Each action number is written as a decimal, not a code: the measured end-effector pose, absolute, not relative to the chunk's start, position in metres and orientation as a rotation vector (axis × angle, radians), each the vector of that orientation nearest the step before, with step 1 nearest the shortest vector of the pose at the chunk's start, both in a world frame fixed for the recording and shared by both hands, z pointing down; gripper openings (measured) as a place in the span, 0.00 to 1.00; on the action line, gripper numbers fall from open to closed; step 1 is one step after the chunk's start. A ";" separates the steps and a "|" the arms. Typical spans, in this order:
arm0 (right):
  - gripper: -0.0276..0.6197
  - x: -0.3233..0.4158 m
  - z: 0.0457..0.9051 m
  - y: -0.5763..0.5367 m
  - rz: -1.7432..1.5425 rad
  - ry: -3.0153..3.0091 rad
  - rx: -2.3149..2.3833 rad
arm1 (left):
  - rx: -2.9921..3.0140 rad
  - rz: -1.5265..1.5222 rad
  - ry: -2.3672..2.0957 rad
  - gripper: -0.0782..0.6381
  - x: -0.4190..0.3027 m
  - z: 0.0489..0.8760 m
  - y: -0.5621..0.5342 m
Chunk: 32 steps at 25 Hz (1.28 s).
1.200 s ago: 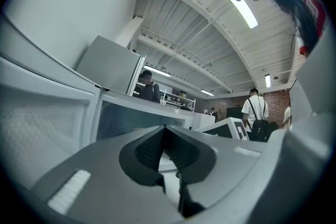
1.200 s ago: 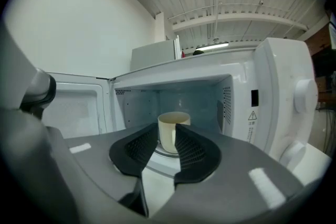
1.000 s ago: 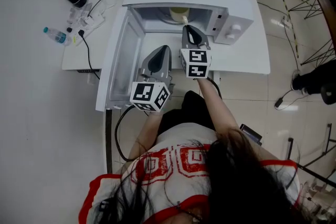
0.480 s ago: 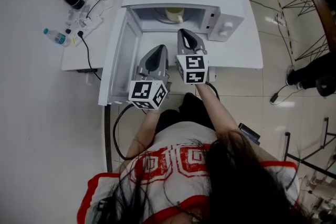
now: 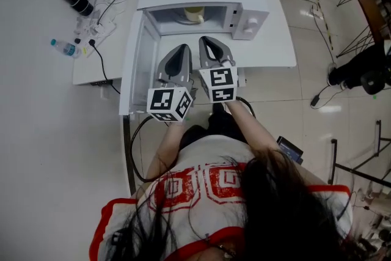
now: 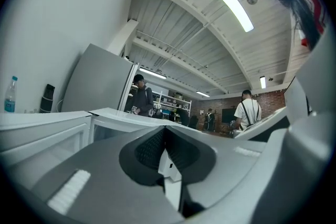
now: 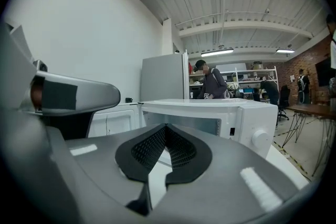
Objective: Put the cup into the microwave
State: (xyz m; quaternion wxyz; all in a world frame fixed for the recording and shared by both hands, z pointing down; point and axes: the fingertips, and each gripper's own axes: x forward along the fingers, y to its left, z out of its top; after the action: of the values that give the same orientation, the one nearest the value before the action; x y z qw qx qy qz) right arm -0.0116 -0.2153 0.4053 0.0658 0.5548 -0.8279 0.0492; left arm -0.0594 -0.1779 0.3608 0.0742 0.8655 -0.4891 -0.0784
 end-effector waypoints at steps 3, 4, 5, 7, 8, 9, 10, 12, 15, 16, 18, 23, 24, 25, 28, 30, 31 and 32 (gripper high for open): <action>0.05 -0.013 0.396 -0.203 0.153 -2.506 1.690 | 2.608 -0.239 -1.464 0.11 -0.061 0.354 -0.174; 0.05 -0.012 0.393 -0.199 0.150 -2.505 1.697 | 2.610 -0.237 -1.462 0.11 -0.062 0.353 -0.172; 0.05 -0.012 0.392 -0.195 0.149 -2.501 1.705 | 2.611 -0.234 -1.459 0.11 -0.062 0.353 -0.170; 0.05 -0.010 0.391 -0.186 0.157 -2.489 1.723 | 2.614 -0.224 -1.452 0.11 -0.062 0.354 -0.166; 0.05 -0.010 0.392 -0.182 0.163 -2.483 1.729 | 2.615 -0.220 -1.448 0.11 -0.062 0.354 -0.164; 0.05 -0.010 0.392 -0.177 0.164 -2.479 1.732 | 2.618 -0.218 -1.444 0.11 -0.063 0.354 -0.161; 0.05 -0.011 0.392 -0.173 0.159 -2.474 1.735 | 2.622 -0.217 -1.438 0.11 -0.063 0.354 -0.158; 0.05 -0.011 0.389 -0.167 0.144 -2.467 1.745 | 2.632 -0.220 -1.424 0.11 -0.063 0.352 -0.153; 0.05 -0.012 0.385 -0.161 0.129 -2.456 1.765 | 2.650 -0.221 -1.403 0.11 -0.062 0.349 -0.148; 0.05 -0.012 0.384 -0.158 0.129 -2.451 1.775 | 2.657 -0.221 -1.393 0.11 -0.062 0.347 -0.146; 0.05 -0.011 0.381 -0.153 0.129 -2.441 1.797 | 2.670 -0.227 -1.370 0.11 -0.060 0.343 -0.143; 0.05 -0.013 0.375 -0.141 0.115 -2.438 1.832 | 2.692 -0.244 -1.338 0.11 -0.062 0.338 -0.132; 0.05 -0.014 0.375 -0.137 0.113 -2.437 1.833 | 2.690 -0.244 -1.332 0.11 -0.063 0.339 -0.129; 0.05 -0.016 0.375 -0.133 0.111 -2.436 1.833 | 2.687 -0.245 -1.327 0.11 -0.065 0.339 -0.126; 0.05 -0.020 0.373 -0.119 0.109 -2.428 1.836 | 2.682 -0.247 -1.312 0.11 -0.070 0.340 -0.114; 0.05 -0.021 0.372 -0.107 0.103 -2.423 1.844 | 2.681 -0.260 -1.302 0.11 -0.072 0.339 -0.103; 0.05 -0.021 0.371 -0.102 0.100 -2.422 1.848 | 2.683 -0.266 -1.298 0.11 -0.072 0.339 -0.098; 0.05 -0.021 0.372 -0.098 0.101 -2.422 1.852 | 2.684 -0.267 -1.294 0.11 -0.073 0.340 -0.094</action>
State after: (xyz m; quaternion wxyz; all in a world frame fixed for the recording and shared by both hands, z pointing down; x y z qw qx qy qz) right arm -0.0210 -0.0981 0.3718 0.0454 0.6064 -0.7931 0.0331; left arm -0.0729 -0.0945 0.3397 0.0749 0.8946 -0.4315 -0.0890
